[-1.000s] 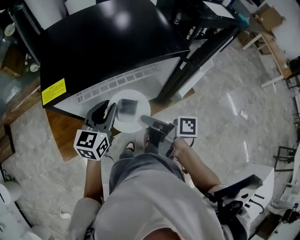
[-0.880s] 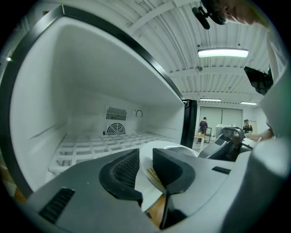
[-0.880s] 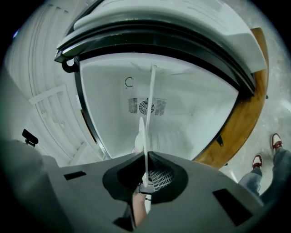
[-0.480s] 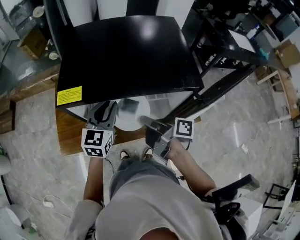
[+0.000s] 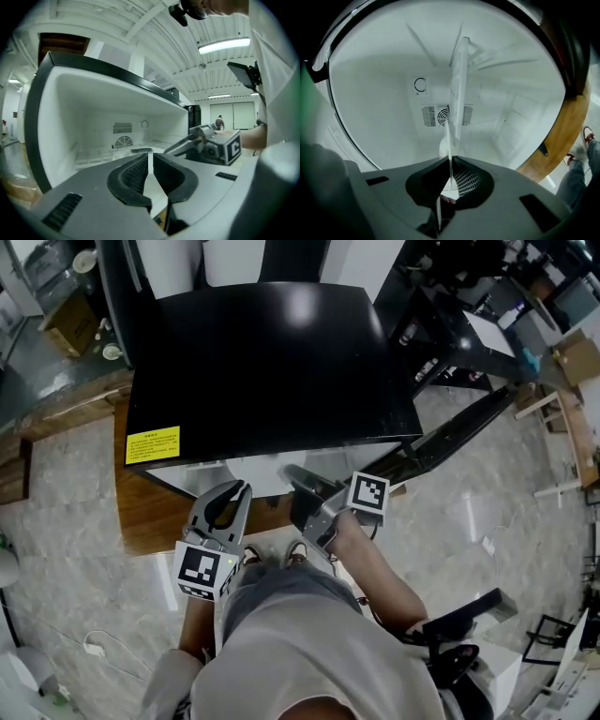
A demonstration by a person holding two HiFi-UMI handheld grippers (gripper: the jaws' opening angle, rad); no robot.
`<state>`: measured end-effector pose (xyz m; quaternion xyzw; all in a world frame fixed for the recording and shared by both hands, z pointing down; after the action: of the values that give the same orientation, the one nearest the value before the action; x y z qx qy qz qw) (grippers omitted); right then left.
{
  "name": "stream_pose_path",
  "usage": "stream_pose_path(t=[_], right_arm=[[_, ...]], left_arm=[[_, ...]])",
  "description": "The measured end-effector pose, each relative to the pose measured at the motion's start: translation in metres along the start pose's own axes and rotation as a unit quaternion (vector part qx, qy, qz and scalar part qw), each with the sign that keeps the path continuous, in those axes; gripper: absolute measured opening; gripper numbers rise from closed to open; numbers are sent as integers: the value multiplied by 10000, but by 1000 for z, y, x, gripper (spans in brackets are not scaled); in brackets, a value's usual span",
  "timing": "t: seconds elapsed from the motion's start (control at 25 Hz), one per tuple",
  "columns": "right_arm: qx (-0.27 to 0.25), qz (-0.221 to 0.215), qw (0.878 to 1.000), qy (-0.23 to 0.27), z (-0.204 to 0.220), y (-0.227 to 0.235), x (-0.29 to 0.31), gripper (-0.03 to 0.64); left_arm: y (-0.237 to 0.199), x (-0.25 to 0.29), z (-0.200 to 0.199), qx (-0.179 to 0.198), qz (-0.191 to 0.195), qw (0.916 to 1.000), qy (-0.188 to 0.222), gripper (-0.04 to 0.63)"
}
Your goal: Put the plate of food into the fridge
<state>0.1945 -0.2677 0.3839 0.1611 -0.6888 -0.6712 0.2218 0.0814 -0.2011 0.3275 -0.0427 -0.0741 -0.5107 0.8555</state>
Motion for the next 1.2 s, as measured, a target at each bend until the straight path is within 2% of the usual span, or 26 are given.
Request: stream_pose_path(t=[0.12, 0.24, 0.52, 0.8, 1.04, 1.12, 1.2], right_arm=[[-7, -25, 10000, -29, 1, -3, 7, 28], [-51, -12, 10000, -53, -2, 0, 20, 28], [71, -219, 9997, -96, -6, -2, 18, 28], [-185, -515, 9984, -166, -4, -8, 17, 32], [-1026, -654, 9925, 126, -2, -19, 4, 31], [-1464, -712, 9863, 252, 4, -24, 1, 31], [-2160, -503, 9748, 231, 13, -21, -1, 29]], left_arm=[[28, 5, 17, 221, 443, 9986, -192, 49], [34, 24, 33, 336, 689, 9965, -343, 49], [36, 42, 32, 211, 632, 9975, -244, 44], [32, 56, 29, 167, 690, 9974, -159, 44], [21, 66, 27, 168, 501, 9985, -167, 44], [13, 59, 19, 336, 146, 9993, 64, 44], [7, 46, 16, 548, -242, 9979, 253, 44]])
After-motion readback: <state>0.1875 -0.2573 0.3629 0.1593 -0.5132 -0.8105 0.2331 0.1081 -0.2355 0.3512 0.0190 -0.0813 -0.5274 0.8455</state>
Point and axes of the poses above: the fingertips, and each gripper's own axes: x forward along the fingers, y to its right, z out of its underside, the point moved 3 cm from there along -x, backward along the fingers, and after that the axes turned 2 degrees about -z, right-handed, at the moved point
